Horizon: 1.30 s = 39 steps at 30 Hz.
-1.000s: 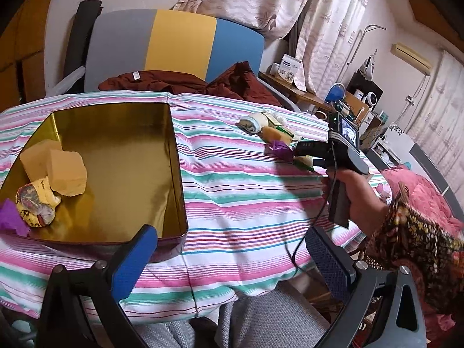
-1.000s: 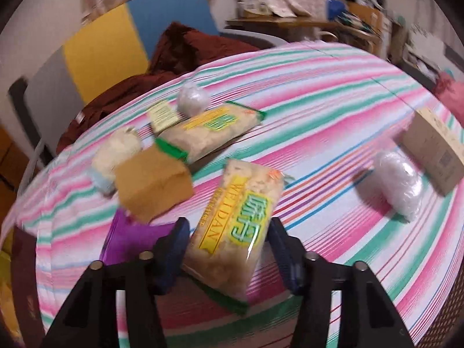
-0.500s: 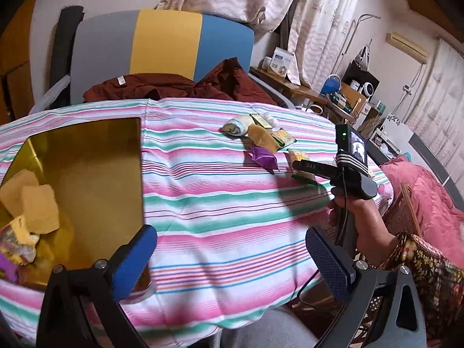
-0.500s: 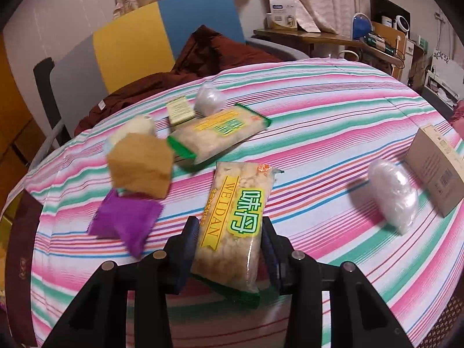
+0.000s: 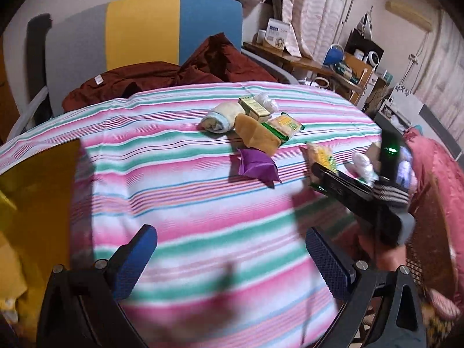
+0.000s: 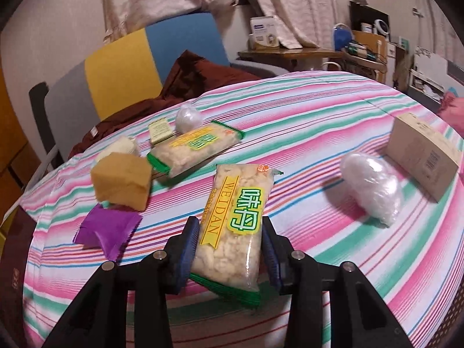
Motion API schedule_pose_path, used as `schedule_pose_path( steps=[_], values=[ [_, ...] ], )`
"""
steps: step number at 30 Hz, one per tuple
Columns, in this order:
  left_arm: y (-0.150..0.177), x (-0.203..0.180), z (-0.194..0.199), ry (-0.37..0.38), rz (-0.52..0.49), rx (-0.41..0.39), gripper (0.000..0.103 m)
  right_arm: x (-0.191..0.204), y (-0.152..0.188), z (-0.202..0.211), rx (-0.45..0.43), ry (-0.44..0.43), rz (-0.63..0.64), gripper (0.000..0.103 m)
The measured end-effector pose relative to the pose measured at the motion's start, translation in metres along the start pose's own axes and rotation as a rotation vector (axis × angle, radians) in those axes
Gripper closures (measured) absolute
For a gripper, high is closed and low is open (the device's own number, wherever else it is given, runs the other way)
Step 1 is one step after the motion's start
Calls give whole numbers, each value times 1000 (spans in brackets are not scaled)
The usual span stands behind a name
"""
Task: Organize objects
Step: 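Grasp the purple packet with the left gripper and lift it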
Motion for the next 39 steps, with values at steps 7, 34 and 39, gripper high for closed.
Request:
schedule_pose_path(
  steps=[7,34,39],
  values=[
    [-19,-33,-57,-11,-50,61,0,-12,-1,4,-38,10,-44,61],
    [-40,-58,-110,-143,-233,-64,48,-13,0,4,-45,10,-43,61],
    [-26,-49,-97,-141,-202,-70,49,-12,0,4,-44,18,-38,61]
  ],
)
Point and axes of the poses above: each gripper's, at about its wrist camera, not at the fingertips, and z roughly against the way its jaws point, x to its left, y to its underside, the point moved 8 cm from there along -z, roughly the way its jaws point, and after that the axes turned 14 degrees about -y, right-handed, at the moved point
